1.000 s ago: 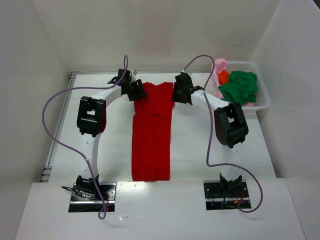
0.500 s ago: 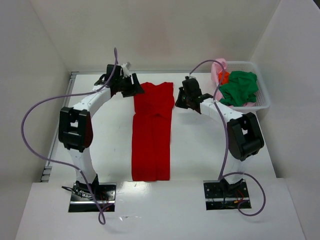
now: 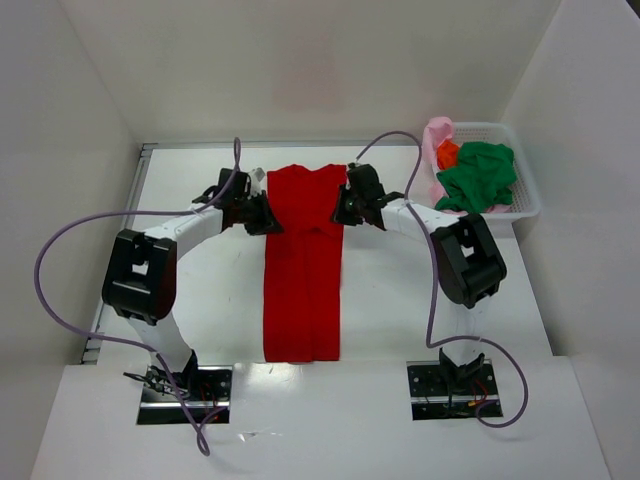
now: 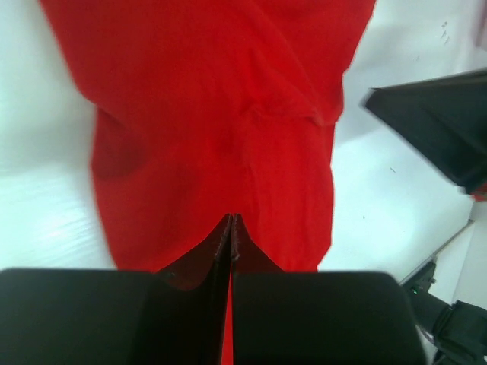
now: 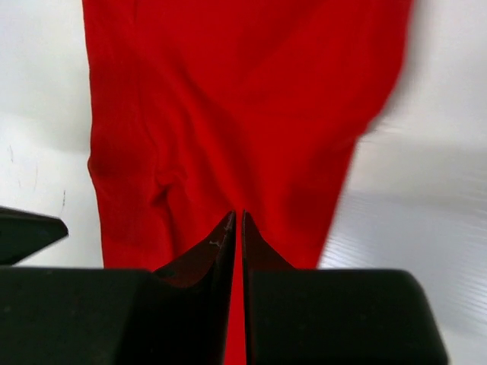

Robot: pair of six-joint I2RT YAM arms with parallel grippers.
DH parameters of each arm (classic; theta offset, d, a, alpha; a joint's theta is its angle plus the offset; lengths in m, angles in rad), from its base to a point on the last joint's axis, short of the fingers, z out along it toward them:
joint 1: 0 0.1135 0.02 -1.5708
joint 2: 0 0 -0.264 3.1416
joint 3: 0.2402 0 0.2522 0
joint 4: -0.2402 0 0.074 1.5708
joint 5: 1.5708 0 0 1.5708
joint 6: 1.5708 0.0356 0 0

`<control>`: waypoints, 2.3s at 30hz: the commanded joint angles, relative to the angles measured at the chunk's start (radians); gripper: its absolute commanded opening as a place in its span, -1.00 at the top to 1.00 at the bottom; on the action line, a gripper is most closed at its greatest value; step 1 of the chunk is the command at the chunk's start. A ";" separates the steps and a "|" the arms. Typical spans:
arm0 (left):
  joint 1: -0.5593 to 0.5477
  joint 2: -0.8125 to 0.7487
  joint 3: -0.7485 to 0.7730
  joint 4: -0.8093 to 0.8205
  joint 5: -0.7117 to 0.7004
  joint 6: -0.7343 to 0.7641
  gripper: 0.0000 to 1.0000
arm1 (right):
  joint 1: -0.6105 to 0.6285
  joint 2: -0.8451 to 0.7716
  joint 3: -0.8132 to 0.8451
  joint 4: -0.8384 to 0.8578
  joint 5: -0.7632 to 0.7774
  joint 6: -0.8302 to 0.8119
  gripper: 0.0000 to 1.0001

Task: Fold and stack the t-shirts
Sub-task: Rotate the tshirt 90 degrees

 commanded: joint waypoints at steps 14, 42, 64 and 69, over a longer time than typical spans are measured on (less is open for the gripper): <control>-0.057 0.094 -0.059 0.033 -0.184 -0.149 1.00 | 0.028 0.116 0.060 -0.022 0.100 0.005 0.79; -0.057 0.086 -0.088 0.029 -0.171 -0.164 0.97 | 0.018 0.008 0.013 -0.024 0.079 -0.004 0.55; -0.099 -0.552 -0.401 -0.132 -0.054 -0.205 -0.74 | 0.050 -0.651 -0.516 -0.063 -0.012 0.183 -1.00; -0.136 -0.658 -0.544 -0.132 -0.045 -0.280 -0.74 | 0.136 -0.751 -0.645 -0.088 -0.010 0.253 -1.00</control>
